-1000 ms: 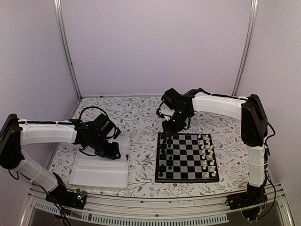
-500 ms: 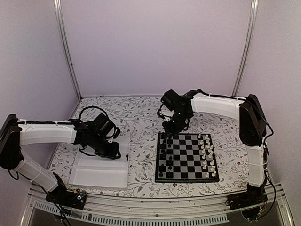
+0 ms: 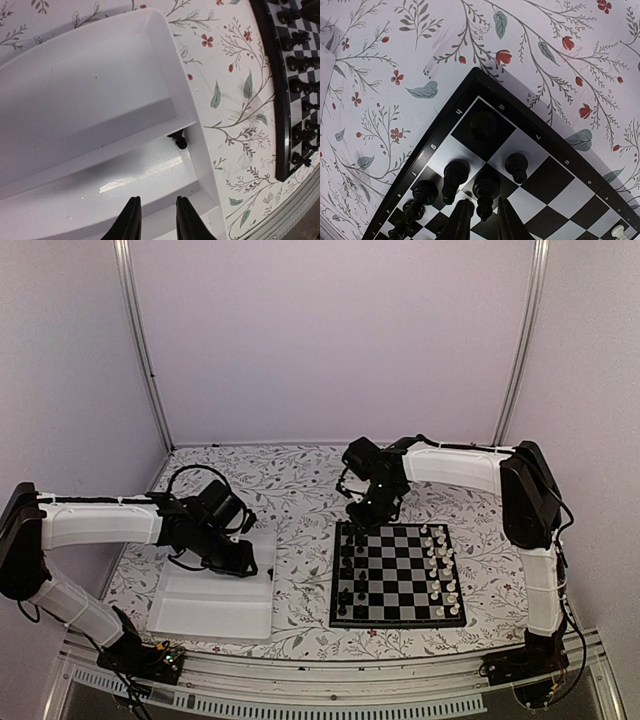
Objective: Set up the chess pieces on the board
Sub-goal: Pick up the chess piece from the chessboard, then place the chess piece on the chessboard.
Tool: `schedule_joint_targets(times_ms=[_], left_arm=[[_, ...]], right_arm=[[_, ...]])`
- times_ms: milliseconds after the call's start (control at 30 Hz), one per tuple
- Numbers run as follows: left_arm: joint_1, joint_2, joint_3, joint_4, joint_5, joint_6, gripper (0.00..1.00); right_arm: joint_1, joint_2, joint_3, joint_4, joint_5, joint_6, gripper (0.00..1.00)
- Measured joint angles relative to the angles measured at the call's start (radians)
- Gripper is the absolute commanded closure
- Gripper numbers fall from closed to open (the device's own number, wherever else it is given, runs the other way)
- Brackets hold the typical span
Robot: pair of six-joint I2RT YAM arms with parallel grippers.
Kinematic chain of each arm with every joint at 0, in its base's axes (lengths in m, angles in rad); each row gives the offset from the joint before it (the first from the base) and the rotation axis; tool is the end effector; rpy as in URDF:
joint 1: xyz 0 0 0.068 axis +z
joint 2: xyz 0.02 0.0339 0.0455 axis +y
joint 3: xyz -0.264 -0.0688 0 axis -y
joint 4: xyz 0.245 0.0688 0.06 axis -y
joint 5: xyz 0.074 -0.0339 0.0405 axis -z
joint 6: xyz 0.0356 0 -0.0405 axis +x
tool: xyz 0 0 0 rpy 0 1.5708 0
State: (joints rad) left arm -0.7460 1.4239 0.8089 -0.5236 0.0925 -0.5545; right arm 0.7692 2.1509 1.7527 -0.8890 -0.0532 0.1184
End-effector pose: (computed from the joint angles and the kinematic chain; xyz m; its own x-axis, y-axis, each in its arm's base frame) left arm 0.1901 -0.1802 0.1829 -0.9377 0.1528 -0.3119 0.2476 0.9239 -0.2918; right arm 0.3180 0.3105 0.1894 -0.7682 -0.5796 -0.2718 -0.6189 0.7810 0.0837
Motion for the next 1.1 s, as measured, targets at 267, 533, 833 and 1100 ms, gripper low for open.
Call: schedule_joint_targets(times_ms=[267, 533, 833, 1100], left_arm=[[0.000, 0.002, 0.007, 0.001, 0.000, 0.000, 0.72], [0.000, 0.020, 0.027, 0.002, 0.002, 0.002, 0.72], [0.000, 0.034, 0.031, 0.002, 0.003, 0.005, 0.72], [0.000, 0.035, 0.035, 0.003, 0.003, 0.005, 0.72]], right_arm=[[-0.013, 0.003, -0.006, 0.012, 0.013, -0.001, 0.83], [-0.018, 0.015, -0.006, 0.029, 0.017, -0.004, 0.96], [-0.018, -0.006, -0.010, 0.003, 0.025, -0.004, 1.00], [-0.015, -0.158, -0.014, -0.059, 0.021, -0.001, 1.00]])
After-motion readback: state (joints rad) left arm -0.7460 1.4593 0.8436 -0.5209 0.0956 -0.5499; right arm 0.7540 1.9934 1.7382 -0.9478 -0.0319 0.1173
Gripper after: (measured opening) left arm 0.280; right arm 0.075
